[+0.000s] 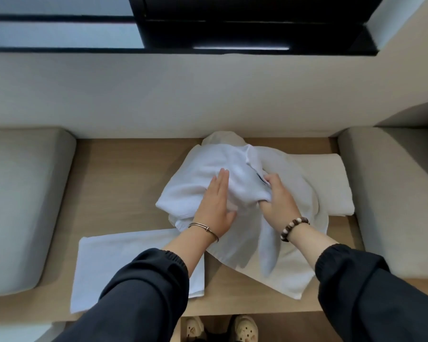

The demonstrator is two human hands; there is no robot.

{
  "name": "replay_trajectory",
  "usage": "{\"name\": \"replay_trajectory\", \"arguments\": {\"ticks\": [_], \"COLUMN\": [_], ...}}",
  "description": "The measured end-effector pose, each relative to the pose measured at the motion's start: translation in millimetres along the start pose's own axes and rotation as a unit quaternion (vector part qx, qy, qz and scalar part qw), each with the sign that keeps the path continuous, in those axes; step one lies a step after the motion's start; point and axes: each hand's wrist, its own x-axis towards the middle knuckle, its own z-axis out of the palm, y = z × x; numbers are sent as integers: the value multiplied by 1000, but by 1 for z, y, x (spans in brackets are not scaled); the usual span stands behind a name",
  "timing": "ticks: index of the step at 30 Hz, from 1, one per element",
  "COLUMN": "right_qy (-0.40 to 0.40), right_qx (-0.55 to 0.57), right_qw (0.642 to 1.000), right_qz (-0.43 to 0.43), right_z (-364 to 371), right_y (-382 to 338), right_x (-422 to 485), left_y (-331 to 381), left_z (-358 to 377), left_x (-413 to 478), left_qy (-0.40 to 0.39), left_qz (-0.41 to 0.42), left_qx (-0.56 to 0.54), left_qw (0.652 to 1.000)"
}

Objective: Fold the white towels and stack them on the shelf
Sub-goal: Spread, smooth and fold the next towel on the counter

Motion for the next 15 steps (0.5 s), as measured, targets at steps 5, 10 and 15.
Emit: {"name": "replay_trajectory", "arguments": {"ticks": [5,10,15], "right_qy": [2,56,142], "right_qx": [62,91,5], "right_qw": [997,988,986], "right_qz": [-49,-109,-92], "right_z": [-28,-59,-70], "right_y": [-27,-39,-26], "right_x": [-4,-18,-25], "left_y": [10,14,25], "left_z": [-13,-26,-46], "left_x": [8,26,34], "left_qy": [21,-9,42], "left_qz": [-66,-90,-78], "left_qx": [100,170,138], "left_qw": [993,981,986]}}
